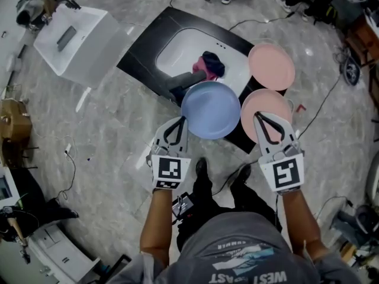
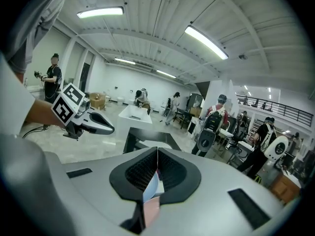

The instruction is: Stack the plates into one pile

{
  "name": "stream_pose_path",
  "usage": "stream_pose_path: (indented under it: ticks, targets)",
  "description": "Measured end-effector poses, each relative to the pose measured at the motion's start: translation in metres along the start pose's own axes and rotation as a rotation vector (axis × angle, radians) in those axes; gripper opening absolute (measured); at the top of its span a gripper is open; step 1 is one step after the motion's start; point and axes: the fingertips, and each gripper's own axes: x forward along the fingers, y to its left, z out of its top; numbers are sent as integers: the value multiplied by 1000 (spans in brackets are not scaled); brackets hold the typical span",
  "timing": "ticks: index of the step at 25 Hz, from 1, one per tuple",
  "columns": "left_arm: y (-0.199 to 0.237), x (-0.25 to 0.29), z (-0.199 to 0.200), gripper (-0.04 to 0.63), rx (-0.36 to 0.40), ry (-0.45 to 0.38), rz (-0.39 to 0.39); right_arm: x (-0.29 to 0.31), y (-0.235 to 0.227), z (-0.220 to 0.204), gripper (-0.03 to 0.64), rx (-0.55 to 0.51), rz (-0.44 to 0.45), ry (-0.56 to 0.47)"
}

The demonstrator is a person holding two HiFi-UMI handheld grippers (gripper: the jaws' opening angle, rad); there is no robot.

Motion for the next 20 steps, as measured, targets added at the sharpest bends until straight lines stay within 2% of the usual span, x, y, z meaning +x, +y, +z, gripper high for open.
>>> stream_pose_path:
  ticks: [10,20]
  targets:
    - [9,31,-72,3,-27,117,24,18,10,-38,31,-7,9,60]
    - [17,63,-138,5,-180,203,59,31,25,-71,31,-12,33,118]
